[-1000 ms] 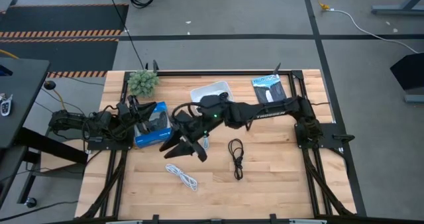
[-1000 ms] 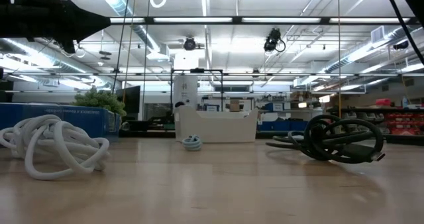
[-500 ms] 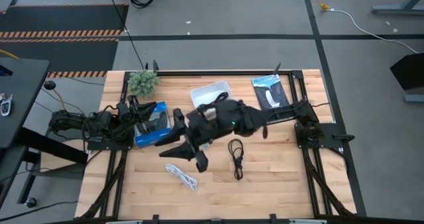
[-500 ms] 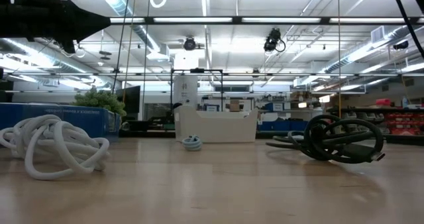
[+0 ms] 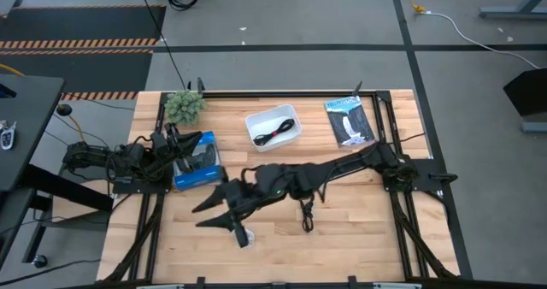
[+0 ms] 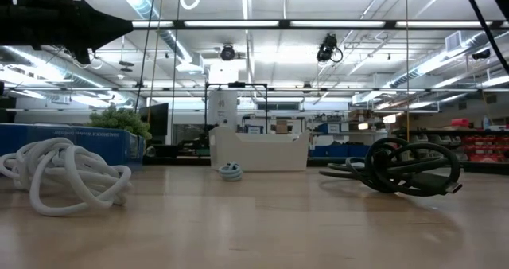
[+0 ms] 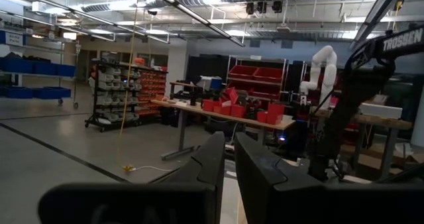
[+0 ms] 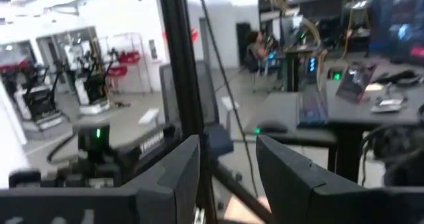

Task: Pick and place USB-C Cables
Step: Put the white USB cable into the white bin

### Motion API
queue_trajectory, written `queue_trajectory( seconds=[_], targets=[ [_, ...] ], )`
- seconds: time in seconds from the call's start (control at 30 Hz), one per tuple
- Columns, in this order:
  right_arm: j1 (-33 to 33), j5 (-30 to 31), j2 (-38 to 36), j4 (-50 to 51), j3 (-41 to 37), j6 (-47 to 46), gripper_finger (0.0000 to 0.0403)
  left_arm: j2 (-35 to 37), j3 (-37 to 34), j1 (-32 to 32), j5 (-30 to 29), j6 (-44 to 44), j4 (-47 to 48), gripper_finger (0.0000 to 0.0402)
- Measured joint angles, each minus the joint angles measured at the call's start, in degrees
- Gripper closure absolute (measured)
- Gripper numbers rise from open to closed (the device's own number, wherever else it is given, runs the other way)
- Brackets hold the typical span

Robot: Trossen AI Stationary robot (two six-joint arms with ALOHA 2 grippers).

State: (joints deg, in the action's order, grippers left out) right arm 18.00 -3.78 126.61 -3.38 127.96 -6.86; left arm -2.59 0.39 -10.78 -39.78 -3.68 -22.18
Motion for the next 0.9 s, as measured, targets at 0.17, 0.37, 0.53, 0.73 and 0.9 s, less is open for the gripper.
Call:
queue_trajectory(
  seconds=[0.17, 0.37, 0.53, 0.73, 0.9],
  targets=[
    [0.0, -1.1, 3.1, 2.2, 0.0, 0.6, 0.0247, 0.0, 0.0, 0.0, 0.0, 0.0, 0.0, 0.0358],
    [0.0, -1.4, 5.8, 10.1, 0.0, 1.4, 0.0247, 0.0, 0.0, 0.0, 0.0, 0.0, 0.0, 0.0358],
    [-0.1, -1.4, 8.4, 18.3, 0.0, 2.6, 0.0247, 0.0, 0.0, 0.0, 0.0, 0.0, 0.0, 0.0358],
    [-1.2, -1.1, 10.7, 24.4, 0.0, 4.7, 0.0244, 0.0, 0.0, 0.0, 0.0, 0.0, 0.0, 0.0358],
    [-1.4, -1.8, 11.8, 27.2, 0.0, 7.7, 0.0206, 0.0, 0.0, 0.0, 0.0, 0.0, -0.1, 0.0358]
  ],
)
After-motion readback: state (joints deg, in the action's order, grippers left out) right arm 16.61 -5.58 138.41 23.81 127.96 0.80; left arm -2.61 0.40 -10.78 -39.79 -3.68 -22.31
